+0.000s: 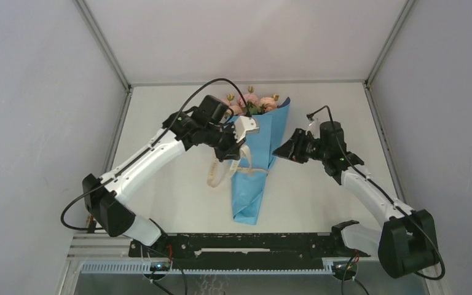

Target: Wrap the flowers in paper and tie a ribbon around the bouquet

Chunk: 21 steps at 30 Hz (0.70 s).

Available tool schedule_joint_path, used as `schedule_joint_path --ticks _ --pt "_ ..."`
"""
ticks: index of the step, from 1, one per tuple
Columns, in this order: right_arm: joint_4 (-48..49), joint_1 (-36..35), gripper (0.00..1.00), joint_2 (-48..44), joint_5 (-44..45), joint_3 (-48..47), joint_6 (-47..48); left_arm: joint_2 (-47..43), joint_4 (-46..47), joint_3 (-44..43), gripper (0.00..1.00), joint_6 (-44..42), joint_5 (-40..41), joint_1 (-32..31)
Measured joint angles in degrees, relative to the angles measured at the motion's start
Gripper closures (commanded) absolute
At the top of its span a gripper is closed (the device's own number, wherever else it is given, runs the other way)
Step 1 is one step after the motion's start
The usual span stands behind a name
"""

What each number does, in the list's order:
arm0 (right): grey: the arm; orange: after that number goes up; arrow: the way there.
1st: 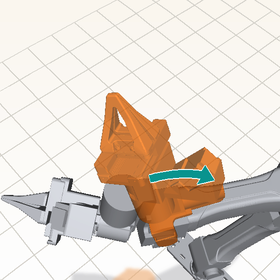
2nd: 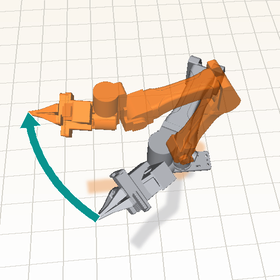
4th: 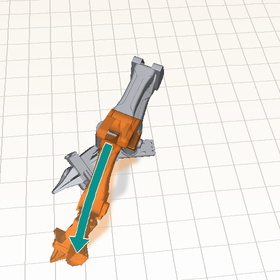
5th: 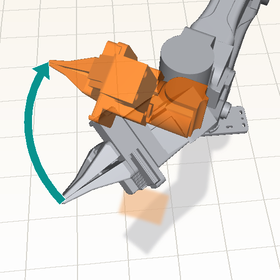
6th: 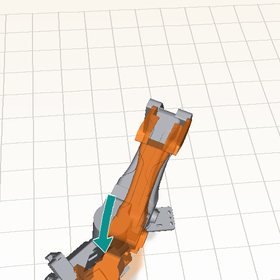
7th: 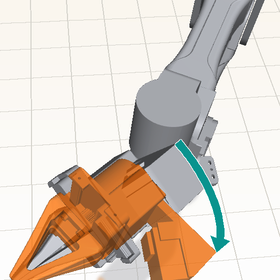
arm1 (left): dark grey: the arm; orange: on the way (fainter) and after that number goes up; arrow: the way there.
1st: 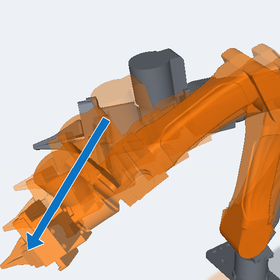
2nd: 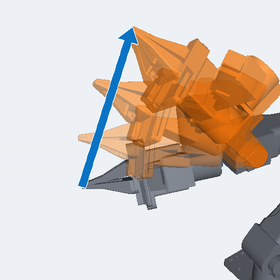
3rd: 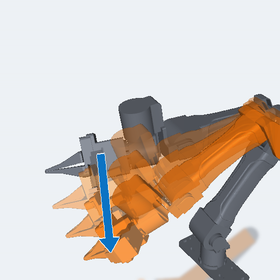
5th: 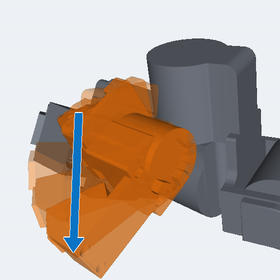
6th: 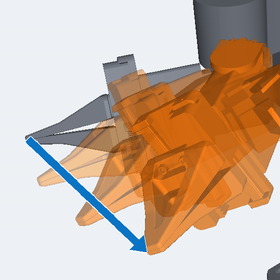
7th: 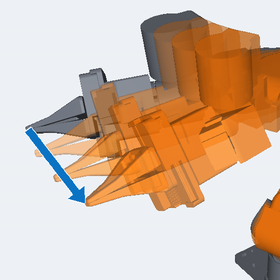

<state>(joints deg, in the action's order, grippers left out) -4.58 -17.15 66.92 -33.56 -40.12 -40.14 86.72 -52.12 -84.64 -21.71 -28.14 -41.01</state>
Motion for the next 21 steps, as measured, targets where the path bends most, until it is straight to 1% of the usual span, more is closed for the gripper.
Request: schedule_joint_path --ticks 2,4,6,9,12,14,21 --pt "-2.36 1.38 0.5 -2.6 -2.25 0.0 5.6 -1.31 -3.65 -2.29 1.0 -3.17 3.65 0.0" --pt "-2.8 1.07 0.46 -5.49 -3.93 0.02 11.02 -1.88 -6.86 -3.5 1.0 -5.38 6.43 0.02" --pt "-1.22 -1.18 0.41 -8.39 -4.33 0.11 16.61 -1.73 -9.22 -4.79 1.0 -6.91 8.46 0.02" --pt "5.64 -6.75 0.38 -10.67 -3.8 1.03 23.82 -1.27 -11.41 -6.82 1.0 -7.91 9.73 0.02" --pt "13.46 -11.74 0.33 -8.22 -4.28 1.2 28.87 -1.22 -12.02 -8.31 1.0 -8.26 10.05 0.02" --pt "16.9 -13.57 0.31 -5.55 -4.52 1.25 30.58 -1.22 -12.07 -8.87 1.0 -8.26 10.16 0.02" --pt "24.61 -18.45 0.3 2.45 -3.3 2.08 32.09 -1.16 -12.17 -8.92 1.0 -8.09 10.16 0.02"
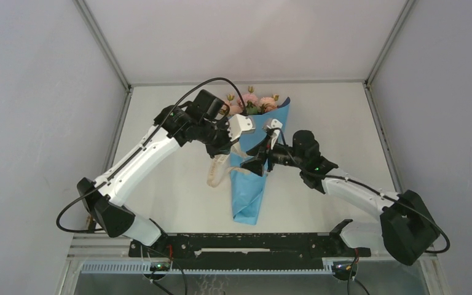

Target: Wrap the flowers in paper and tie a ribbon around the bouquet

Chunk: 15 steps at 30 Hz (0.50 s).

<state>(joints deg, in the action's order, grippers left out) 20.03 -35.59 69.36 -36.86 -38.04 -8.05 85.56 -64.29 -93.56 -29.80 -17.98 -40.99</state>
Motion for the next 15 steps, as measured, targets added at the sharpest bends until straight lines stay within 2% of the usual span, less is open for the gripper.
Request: schedule_joint_path --ticks 3,5,6,7,8,9,11,12,13,15 --pt "4.37 -1.77 0.31 3.54 0.72 0.0 -0.2 0.31 0.02 0.0 1.0 0.37 -0.2 0.0" --pt "6.69 -2.45 0.36 5.7 1.18 0.0 -0.42 0.61 0.04 0.0 1.0 0.46 -0.2 0.0" --pt "7.93 -2.69 0.46 6.71 1.51 0.0 -0.61 0.7 0.04 0.0 1.0 0.48 -0.2 0.0" --pt "8.72 -2.82 0.68 7.34 1.9 0.0 -0.72 0.74 0.07 0.0 1.0 0.5 -0.2 0.0" --pt "9.7 -2.91 0.95 8.09 2.54 0.0 -1.07 0.74 0.07 0.0 1.0 0.72 -0.2 0.0" --pt "10.51 -2.97 1.0 8.61 3.26 0.0 -1.14 0.74 0.07 0.0 0.94 0.96 -0.24 0.04" --pt "11.21 -2.82 1.0 9.22 5.27 0.02 -2.23 0.74 0.2 0.02 0.6 1.64 -0.74 0.55" --pt "11.17 -2.6 1.0 9.33 6.45 0.02 -3.1 0.74 0.46 0.09 0.46 1.99 -1.07 0.98" --pt "11.17 -2.16 1.0 9.33 6.75 0.02 -3.43 0.74 1.27 0.39 0.37 3.34 -2.05 2.03" --pt "10.71 -1.55 1.0 9.05 8.22 0.02 -4.76 0.5 5.01 2.82 0.3 7.5 -4.59 6.08"
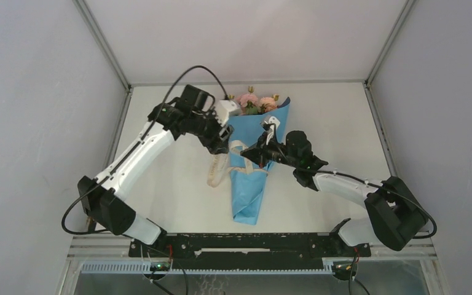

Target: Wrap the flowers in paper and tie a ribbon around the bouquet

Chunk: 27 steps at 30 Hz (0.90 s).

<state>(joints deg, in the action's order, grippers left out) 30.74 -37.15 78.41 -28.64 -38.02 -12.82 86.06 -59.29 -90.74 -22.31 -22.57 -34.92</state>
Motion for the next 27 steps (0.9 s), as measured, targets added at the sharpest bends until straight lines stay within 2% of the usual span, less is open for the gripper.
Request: schedule_joint_path --ticks 1,4,7,11,15,18,20,21,23,25,27 --pt "-0.52 0.11 1.0 -0.17 0.44 0.0 -0.42 -0.09 2.23 1.99 0.28 2.08 -0.81 1.09" --pt "-2.38 0.31 1.0 -0.68 1.27 0.0 -1.62 1.05 9.29 8.81 0.23 10.19 -1.53 12.28" --pt "-3.65 0.2 1.0 -0.76 1.33 0.0 -2.56 6.56 14.86 12.5 0.14 15.34 2.16 18.91" --pt "-4.48 -0.17 1.0 -0.79 1.14 0.07 -3.37 16.06 20.06 13.31 0.06 16.68 2.89 18.51" --pt "-4.87 -0.17 1.0 -1.84 0.98 1.09 -4.04 22.97 23.21 12.59 0.06 14.58 3.74 14.56" --pt "-5.25 -0.17 1.0 -3.74 0.63 2.45 -4.24 28.15 23.17 8.9 0.1 13.77 5.25 11.61" --pt "-5.31 -0.17 1.0 -5.09 0.37 3.13 -4.26 31.21 22.77 5.64 0.2 13.73 6.1 10.36" --pt "-5.33 -0.17 1.0 -5.88 0.26 3.48 -4.28 31.8 23.04 4.61 0.29 13.7 6.01 10.1" --pt "-5.4 -0.17 1.0 -7.06 0.02 3.98 -4.37 33.05 23.12 3.04 0.58 14.03 5.86 9.9" --pt "-5.44 -0.15 1.0 -8.22 -0.13 4.22 -4.5 33.83 23.23 2.82 0.96 13.9 4.76 9.99" --pt "-5.44 -0.13 1.0 -9.11 -0.2 4.24 -4.59 33.83 22.29 3.1 1.0 13.35 2.36 10.23"
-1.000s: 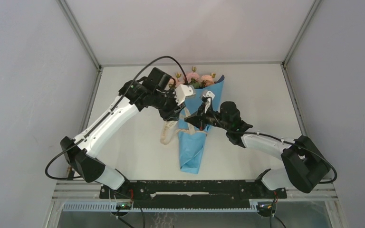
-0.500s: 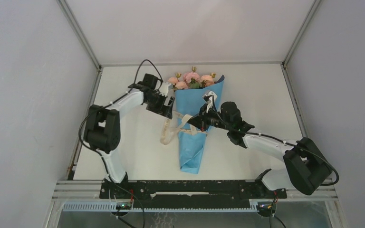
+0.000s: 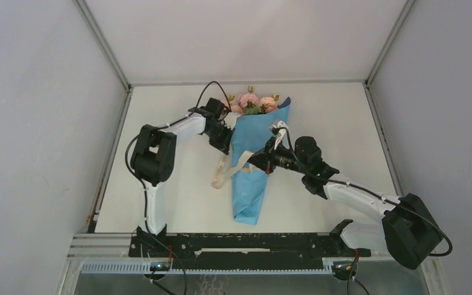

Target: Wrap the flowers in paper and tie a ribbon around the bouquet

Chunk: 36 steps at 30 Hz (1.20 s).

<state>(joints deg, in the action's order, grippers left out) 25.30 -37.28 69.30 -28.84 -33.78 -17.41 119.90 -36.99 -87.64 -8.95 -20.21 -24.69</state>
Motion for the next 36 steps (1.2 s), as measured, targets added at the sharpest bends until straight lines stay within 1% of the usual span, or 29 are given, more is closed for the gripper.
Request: schedule_joint_path --ticks 4,7,11,15,21,27,29,36 --pt "0.07 0.24 1.0 -2.08 -0.44 0.0 -0.66 -0.94 -1.75 2.93 1.0 -0.9 -4.15 0.68" --pt "0.09 1.07 1.0 -4.57 -1.25 0.0 -2.1 -4.09 -1.68 7.15 1.0 -0.96 -4.28 2.08" --pt "-0.02 2.62 1.0 -8.04 -1.75 0.0 -4.13 -8.24 -0.44 10.8 1.0 0.68 -3.91 8.0" --pt "-0.57 3.19 1.0 -7.98 -2.49 -0.04 -6.21 -11.47 2.27 13.75 1.0 2.64 -3.39 14.36" --pt "-3.45 4.37 1.0 -5.9 -4.28 -0.37 -8.37 -15.26 2.6 17.66 1.0 3.08 -3.32 17.33" --pt "-5.97 8.17 1.0 -5.81 -4.24 -0.46 -10.34 -21.49 4.63 19.52 1.0 3.02 -0.35 24.57" --pt "-5.95 8.0 1.0 -5.14 -4.57 -0.83 -10.62 -22.58 4.76 19.76 1.0 3.02 -0.59 24.22" --pt "-8.09 5.66 1.0 2.05 -5.31 -6.4 -10.1 -23.32 4.31 19.82 1.0 3.13 -3.37 19.54"
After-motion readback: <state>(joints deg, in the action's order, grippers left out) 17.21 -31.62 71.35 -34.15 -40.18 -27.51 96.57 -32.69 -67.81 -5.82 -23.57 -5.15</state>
